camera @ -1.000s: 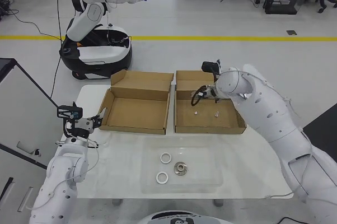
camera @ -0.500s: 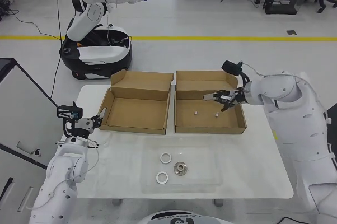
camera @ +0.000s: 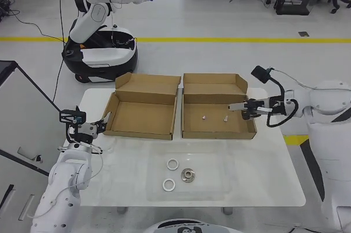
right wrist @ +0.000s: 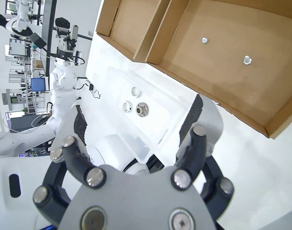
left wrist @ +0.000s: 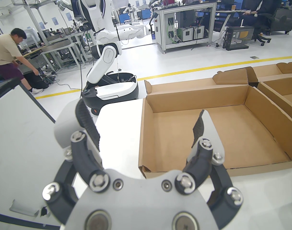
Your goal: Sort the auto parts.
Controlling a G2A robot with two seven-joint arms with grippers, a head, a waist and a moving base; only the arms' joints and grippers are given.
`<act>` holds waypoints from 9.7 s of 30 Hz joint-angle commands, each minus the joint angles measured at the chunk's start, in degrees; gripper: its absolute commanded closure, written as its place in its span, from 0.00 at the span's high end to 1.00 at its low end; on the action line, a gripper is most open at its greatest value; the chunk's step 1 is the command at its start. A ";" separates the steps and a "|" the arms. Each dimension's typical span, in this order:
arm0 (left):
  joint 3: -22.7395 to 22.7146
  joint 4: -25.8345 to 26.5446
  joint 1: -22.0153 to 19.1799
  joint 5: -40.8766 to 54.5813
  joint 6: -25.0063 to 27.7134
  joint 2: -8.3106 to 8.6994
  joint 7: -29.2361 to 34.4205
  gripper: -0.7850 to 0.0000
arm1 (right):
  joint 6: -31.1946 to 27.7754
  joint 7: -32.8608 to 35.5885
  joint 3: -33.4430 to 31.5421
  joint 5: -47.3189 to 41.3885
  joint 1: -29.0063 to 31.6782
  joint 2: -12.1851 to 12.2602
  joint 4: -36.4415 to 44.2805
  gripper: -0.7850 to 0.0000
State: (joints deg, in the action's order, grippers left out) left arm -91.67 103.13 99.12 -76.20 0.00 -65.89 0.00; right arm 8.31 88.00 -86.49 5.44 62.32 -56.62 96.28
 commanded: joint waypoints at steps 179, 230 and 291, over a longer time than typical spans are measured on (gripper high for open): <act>76.45 5.31 -63.90 37.73 11.39 -3.07 88.00 1.00 | -2.41 0.00 -4.23 -12.08 3.67 3.30 -1.05 1.00; 78.92 -4.52 -60.96 36.21 12.50 -7.68 86.23 0.55 | -2.41 0.00 -4.23 -12.08 3.67 3.30 -1.05 1.00; 77.69 -7.99 -56.86 32.79 14.34 -10.21 88.00 0.47 | -2.41 0.00 -4.23 -12.08 3.67 3.30 -1.05 1.00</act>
State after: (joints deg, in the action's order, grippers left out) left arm -13.95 95.10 42.27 -43.40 14.36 -76.12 87.99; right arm 5.91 88.00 -90.72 -6.64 65.99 -53.32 95.23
